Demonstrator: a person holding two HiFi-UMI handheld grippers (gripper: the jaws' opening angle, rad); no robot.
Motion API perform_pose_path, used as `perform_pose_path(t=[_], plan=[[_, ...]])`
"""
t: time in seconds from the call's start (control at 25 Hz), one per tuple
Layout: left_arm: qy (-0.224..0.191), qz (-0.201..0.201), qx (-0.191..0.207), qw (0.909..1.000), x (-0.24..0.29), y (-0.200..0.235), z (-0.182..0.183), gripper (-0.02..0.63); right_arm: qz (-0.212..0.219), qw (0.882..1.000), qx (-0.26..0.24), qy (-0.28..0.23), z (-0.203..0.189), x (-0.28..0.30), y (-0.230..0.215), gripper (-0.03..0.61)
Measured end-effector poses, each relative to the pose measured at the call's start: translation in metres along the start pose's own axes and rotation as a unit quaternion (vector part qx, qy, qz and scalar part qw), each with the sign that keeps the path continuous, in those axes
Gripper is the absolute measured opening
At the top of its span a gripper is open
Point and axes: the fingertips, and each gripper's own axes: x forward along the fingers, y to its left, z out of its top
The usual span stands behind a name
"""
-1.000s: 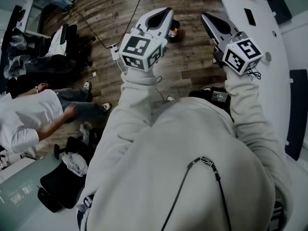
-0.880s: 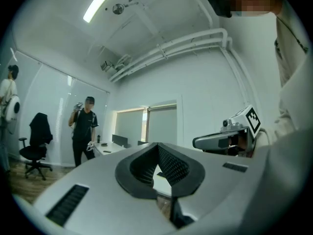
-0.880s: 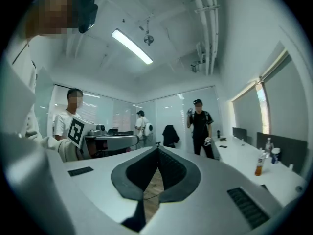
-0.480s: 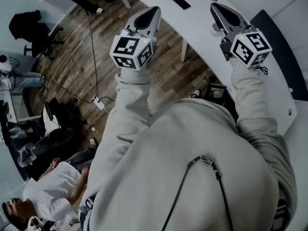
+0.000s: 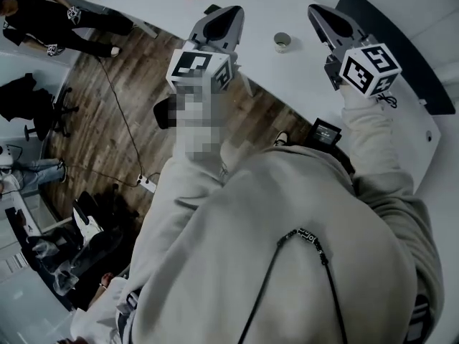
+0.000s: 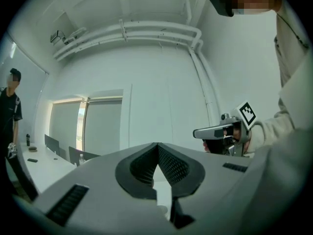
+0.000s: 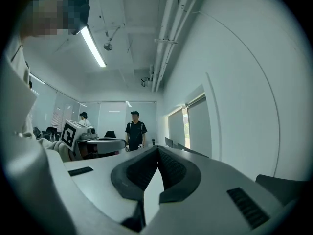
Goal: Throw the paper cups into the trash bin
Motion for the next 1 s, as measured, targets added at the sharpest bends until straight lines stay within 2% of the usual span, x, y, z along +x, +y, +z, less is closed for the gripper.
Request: perform_pose_path(t=[0.2, 0.44, 0.76, 0.84, 1.0], plan=[[0.016, 0.006, 0.008, 0.9998, 0.034, 0.007, -0.014, 0.001, -0.001, 1.000, 0.015, 0.002, -0.012, 0.008, -0.041, 0.018], [0.033, 0.020, -0.017, 0.9991, 0.055, 0.031, -0.042, 0.002, 0.003, 0.999, 0.028, 0.017, -0.033, 0.024, -0.072, 0.018], [0.043, -0.029, -0.011, 0.9986, 0.097, 0.047, -0.047, 0.001, -0.030, 0.999, 0.030, 0.027, -0.030, 0.051, -0.090, 0.018], [0.037, -0.038, -0.006, 0.9985, 0.111, 0.051, -0.042, 0.002, -0.036, 0.999, 0.021, 0.028, -0.024, 0.055, -0.094, 0.018], [0.002, -0.015, 0.006, 0.9999, 0.133, 0.058, -0.022, 0.000, -0.048, 0.998, 0.020, 0.016, -0.019, 0.058, -0.107, 0.018]])
